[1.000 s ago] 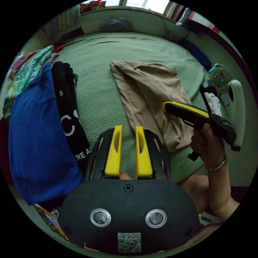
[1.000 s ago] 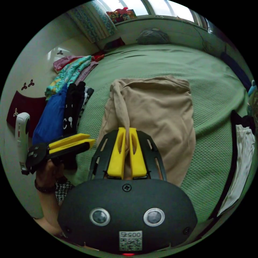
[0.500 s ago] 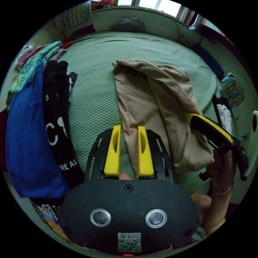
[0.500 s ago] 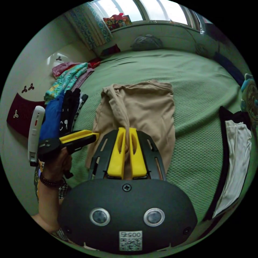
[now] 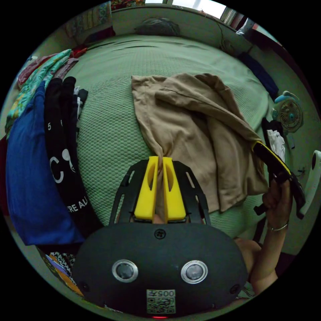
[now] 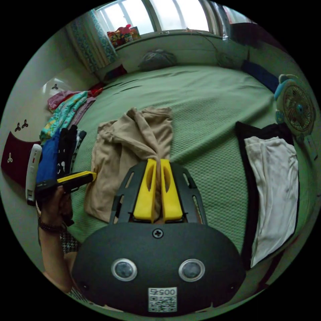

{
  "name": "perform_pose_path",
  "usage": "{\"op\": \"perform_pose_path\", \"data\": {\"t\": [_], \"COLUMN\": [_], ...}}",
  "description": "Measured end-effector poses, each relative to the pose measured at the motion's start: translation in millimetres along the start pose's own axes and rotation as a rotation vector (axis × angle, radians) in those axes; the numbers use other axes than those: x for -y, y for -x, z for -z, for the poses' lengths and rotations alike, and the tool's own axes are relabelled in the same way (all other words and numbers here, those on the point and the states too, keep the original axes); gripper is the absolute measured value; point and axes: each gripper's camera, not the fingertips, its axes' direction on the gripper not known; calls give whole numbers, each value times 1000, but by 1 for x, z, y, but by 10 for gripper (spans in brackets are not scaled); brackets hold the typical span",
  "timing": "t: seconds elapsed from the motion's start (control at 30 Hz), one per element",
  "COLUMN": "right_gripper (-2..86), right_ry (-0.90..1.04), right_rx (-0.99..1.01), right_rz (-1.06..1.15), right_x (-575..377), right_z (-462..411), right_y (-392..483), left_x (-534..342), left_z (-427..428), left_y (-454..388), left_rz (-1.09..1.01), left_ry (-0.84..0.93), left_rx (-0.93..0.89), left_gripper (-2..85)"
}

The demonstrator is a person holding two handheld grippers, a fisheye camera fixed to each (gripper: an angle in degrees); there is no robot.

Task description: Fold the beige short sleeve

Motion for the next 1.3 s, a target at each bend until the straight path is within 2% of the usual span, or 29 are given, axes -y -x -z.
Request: {"op": "perform_pose_path", "data": {"t": [0.47,0.73,1.03,1.2,1.3], "right_gripper": [-14,-14,-14,-14,-14], "right_ry": [-69,-65,-41,-39,-50], "right_rx": [-178,-236,-169,-230,-295], "right_rz": [-119,-76,39,70,-10], "right_x": [-22,-29,-26,-28,-32], "right_z": [41,42,37,39,50], "right_y": [-90,-90,-65,-63,-86], "left_x": [-23,-57,-101,-115,-118], "left_z": [29,67,98,107,108], "left_y": [-3,23,69,68,60], "left_rz": [33,104,302,294,272], "left_ry": [-27,-120,-174,-177,-152], "left_rx": [56,83,196,230,272], "left_gripper": [13,7,7,8,10]}}
